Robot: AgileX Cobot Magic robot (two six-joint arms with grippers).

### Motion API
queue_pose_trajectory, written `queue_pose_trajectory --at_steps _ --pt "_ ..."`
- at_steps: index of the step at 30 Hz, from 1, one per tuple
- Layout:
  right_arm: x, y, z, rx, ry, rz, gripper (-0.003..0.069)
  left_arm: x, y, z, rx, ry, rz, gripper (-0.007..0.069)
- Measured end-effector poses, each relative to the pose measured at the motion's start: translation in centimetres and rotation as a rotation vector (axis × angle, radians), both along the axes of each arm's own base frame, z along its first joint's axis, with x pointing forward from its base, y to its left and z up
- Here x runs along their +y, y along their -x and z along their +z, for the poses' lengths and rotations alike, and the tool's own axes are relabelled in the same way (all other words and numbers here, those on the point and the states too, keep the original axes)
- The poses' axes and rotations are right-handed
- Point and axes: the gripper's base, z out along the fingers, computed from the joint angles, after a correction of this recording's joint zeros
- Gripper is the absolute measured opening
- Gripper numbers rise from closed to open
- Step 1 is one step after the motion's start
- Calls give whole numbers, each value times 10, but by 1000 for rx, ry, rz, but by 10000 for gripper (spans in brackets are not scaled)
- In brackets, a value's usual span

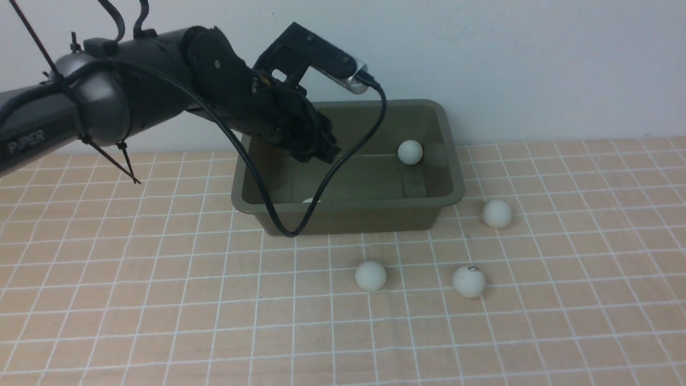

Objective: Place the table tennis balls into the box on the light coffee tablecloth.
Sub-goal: 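Drop the ball into the bin, then reach for and grasp a ping pong ball on the table beside the basket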

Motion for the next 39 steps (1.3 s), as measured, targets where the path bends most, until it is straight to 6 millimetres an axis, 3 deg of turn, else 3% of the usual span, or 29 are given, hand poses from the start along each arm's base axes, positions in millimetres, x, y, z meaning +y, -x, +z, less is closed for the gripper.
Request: queue_pose_trajectory --at_steps 4,6,8,12,17,18,22,26,30,36,39 --pt "0 0 0 0 0 0 -18 1 -20 -17 75 67 72 362" --pt "0 0 0 0 0 0 -18 -1 -22 -16 120 89 85 393" --pt "0 0 0 0 0 0 -18 -4 -20 -5 192 82 68 455" --pt "0 0 0 0 0 0 -18 -4 -19 25 231 57 48 460" --pt "0 0 0 0 0 0 -18 -7 4 83 407 151 63 339" --pt "0 0 0 0 0 0 -18 -7 6 87 406 157 60 332" --pt "0 0 0 -1 2 -1 -18 -15 20 108 434 204 11 187" --pt "0 0 0 -1 2 -1 -18 -31 33 102 480 198 -13 84" --pt "0 0 0 -1 2 -1 -18 -50 66 87 541 113 -79 42" --pt "0 0 0 -1 2 -1 -18 -31 116 76 570 -23 -121 36" --pt "0 0 0 -1 2 -1 -18 -23 129 65 594 -69 -154 36"
